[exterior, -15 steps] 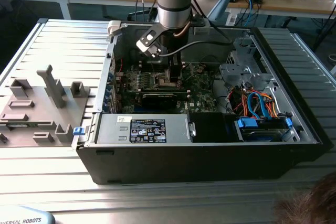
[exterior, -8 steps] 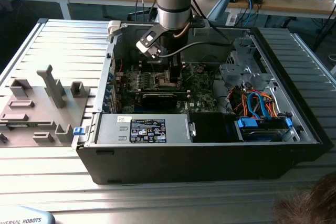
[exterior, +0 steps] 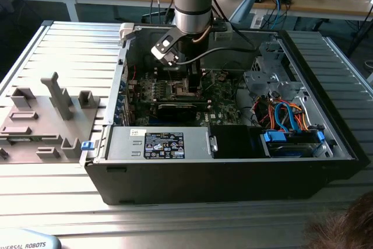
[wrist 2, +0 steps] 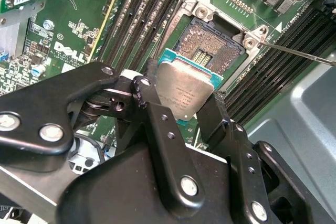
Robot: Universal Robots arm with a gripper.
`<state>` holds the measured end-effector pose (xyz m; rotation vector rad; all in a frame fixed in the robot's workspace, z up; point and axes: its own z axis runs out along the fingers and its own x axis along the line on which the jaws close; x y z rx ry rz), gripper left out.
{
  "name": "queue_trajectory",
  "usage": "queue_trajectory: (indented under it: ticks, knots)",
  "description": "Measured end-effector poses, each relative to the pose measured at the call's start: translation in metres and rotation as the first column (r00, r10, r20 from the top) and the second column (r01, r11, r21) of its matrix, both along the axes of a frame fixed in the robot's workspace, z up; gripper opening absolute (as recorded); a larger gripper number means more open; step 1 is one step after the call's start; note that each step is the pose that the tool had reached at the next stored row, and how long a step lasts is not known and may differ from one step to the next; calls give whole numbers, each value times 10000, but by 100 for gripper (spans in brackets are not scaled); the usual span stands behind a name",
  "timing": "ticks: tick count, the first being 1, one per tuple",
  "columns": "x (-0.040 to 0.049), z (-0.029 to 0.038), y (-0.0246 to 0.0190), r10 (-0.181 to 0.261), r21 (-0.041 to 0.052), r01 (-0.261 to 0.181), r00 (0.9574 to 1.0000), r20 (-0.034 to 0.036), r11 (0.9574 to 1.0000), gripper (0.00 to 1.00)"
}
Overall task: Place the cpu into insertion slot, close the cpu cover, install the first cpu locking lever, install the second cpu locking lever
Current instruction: 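Place the cpu into insertion slot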
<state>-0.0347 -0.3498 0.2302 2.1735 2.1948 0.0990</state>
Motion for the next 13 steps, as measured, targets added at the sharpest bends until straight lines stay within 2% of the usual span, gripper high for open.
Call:
queue_trajectory:
  ticks: [13]
  knots:
    - [-1,-36,0,0,0,0,10000,0,10000,54]
